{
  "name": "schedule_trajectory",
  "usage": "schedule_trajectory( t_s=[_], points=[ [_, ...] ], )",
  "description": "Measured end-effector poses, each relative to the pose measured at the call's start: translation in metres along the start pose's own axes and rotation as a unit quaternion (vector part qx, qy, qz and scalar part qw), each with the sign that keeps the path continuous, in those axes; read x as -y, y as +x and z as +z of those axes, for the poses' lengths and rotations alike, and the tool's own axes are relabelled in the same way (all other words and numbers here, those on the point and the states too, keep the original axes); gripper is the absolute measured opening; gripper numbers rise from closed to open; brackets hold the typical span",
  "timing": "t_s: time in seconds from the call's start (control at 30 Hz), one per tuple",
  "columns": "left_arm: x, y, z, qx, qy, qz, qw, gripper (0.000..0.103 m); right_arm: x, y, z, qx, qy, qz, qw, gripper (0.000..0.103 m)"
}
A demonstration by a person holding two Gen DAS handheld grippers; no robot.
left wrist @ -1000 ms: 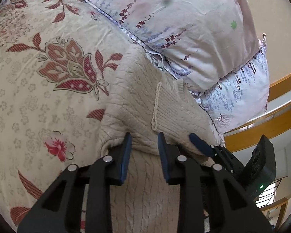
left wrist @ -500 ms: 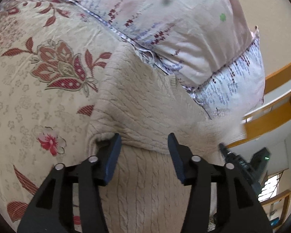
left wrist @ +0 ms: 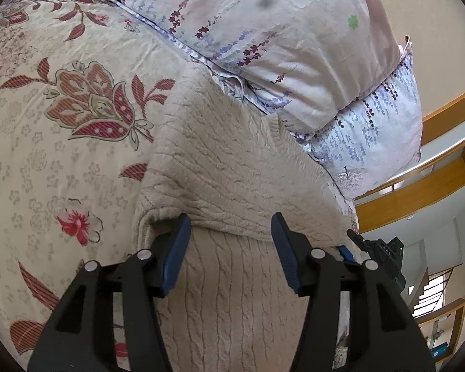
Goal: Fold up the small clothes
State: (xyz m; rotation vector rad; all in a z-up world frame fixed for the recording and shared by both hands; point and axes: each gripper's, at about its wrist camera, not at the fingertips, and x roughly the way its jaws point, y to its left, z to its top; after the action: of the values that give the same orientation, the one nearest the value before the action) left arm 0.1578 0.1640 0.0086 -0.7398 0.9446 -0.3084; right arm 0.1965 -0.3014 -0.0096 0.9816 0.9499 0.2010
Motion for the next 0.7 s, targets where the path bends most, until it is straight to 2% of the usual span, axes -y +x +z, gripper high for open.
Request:
schedule_trajectory(
  t_s=[0.03,0.07,0.1,0.13,0.27,0.33,0.37,0.47,0.53,0.63,0.67,0.7],
  points=[
    [0.0,0.0,0.0,-0.001,0.001,0.0,1.0,0.055,0.0,0.001,0.002,0.003,0.0,-0.006,1.0,0.038],
    [0.0,0.0,0.0,-0.001,0.001,0.001,1.0,0.055,0.0,0.002,0.004,0.003,0.0,-0.013,1.0,0.029],
    [0.0,0.001,0.0,-0.002,0.002,0.001,1.0,0.055,-0.002,0.004,0.006,0.003,-0.008,-0.025,1.0,0.01],
    [0.0,0.001,0.0,-0.002,0.001,0.001,1.0,0.056,-0.004,0.001,0.005,0.006,-0.02,-0.027,0.999,0.008],
    [0.0,0.001,0.0,-0.003,0.002,-0.001,1.0,0.058,-0.035,-0.026,-0.004,0.072,-0.11,-0.022,0.991,0.007],
    [0.0,0.002,0.0,-0.006,0.002,-0.002,1.0,0.06,-0.039,-0.036,-0.009,0.095,-0.125,-0.031,0.987,0.007],
    [0.001,0.003,0.0,-0.007,0.003,-0.001,1.0,0.06,-0.034,-0.037,-0.01,0.102,-0.123,-0.052,0.986,0.007],
    [0.002,0.004,0.0,-0.009,0.007,0.001,0.9999,0.061,-0.01,-0.027,-0.006,0.088,-0.094,-0.111,0.985,0.007],
    [0.003,0.005,0.0,-0.01,0.011,0.002,0.9999,0.061,0.003,-0.022,-0.006,0.074,-0.072,-0.114,0.988,0.007],
    [0.005,0.003,-0.002,-0.012,0.014,0.005,0.9998,0.061,-0.004,-0.022,-0.005,0.066,-0.089,-0.125,0.986,0.008],
    [0.005,0.001,-0.003,-0.013,0.017,0.006,0.9998,0.061,-0.007,-0.024,-0.005,0.061,-0.09,-0.126,0.986,0.01],
    [0.006,-0.002,-0.005,-0.014,0.021,0.007,0.9996,0.061,-0.008,-0.027,-0.006,0.057,-0.09,-0.126,0.986,0.016]
  ],
)
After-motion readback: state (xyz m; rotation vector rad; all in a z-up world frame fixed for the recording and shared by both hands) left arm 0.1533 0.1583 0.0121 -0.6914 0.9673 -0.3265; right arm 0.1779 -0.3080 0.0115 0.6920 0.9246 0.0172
